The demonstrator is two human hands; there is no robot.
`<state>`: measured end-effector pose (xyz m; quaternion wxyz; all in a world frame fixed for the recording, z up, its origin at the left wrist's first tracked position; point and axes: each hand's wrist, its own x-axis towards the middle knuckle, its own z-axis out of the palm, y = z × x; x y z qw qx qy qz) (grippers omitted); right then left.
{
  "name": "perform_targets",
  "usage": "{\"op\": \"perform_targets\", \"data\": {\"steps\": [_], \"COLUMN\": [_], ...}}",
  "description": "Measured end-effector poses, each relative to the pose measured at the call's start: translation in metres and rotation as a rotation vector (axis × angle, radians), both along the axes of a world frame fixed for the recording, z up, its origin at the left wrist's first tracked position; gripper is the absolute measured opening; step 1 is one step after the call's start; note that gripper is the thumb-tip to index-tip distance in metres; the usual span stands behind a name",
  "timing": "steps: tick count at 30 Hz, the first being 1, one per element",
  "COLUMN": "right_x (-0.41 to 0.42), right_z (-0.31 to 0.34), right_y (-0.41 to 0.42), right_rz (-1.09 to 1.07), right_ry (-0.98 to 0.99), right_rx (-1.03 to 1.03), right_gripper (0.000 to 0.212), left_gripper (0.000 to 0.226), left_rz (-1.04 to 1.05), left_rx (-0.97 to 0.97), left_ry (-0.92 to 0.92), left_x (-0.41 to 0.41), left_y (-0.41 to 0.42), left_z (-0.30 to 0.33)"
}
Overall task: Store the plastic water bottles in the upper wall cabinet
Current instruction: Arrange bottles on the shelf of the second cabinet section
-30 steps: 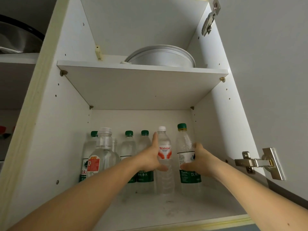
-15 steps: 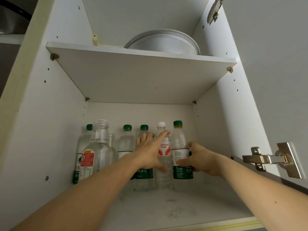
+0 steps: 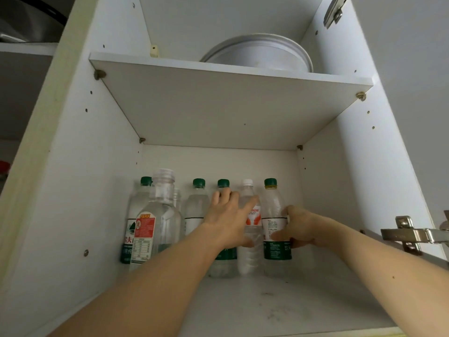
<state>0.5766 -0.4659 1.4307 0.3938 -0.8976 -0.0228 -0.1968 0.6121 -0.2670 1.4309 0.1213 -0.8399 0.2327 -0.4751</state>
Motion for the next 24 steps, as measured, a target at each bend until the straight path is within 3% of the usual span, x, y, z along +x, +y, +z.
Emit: {"op": "perform_targets", "data": {"steps": [7, 14, 18, 21, 24], "right_x": [0.008, 0.007, 0.002, -0.014, -0.039], "right_z": [-0.006, -0.011, -0.011, -0.006, 0.001], "right_y": [0.009, 0.003, 0.005, 0.015, 0.038], "right_rz": [-0.118, -0.085, -0.117, -0.191, -0.193], "right_ry": [-0.091, -0.118, -0.214, -0.344, -0.444], "right_rx": [-0.167, -0.14, -0.136, -0.184, -0.367], "right_gripper": [0.05, 0.058, 0.061, 0.055, 0.052], "left_gripper": [0.114, 0.107, 0.078, 0.054, 0.036], "left_rz": [0.065, 0.024, -0.117, -0.255, -0.384], "left_rx": [0.001, -0.003, -0.071, -0.153, -0.201], "left_ry": [-0.045, -0.028, 0.004, -0.111, -0.263], "left_x": [-0.002, -0.013, -0.038, -0.07, -0.11], "left_y": [-0.005, -0.004, 0.003, 0.015, 0.038], "left_z": [-0.006, -0.011, -0.006, 0.005, 0.014]}}
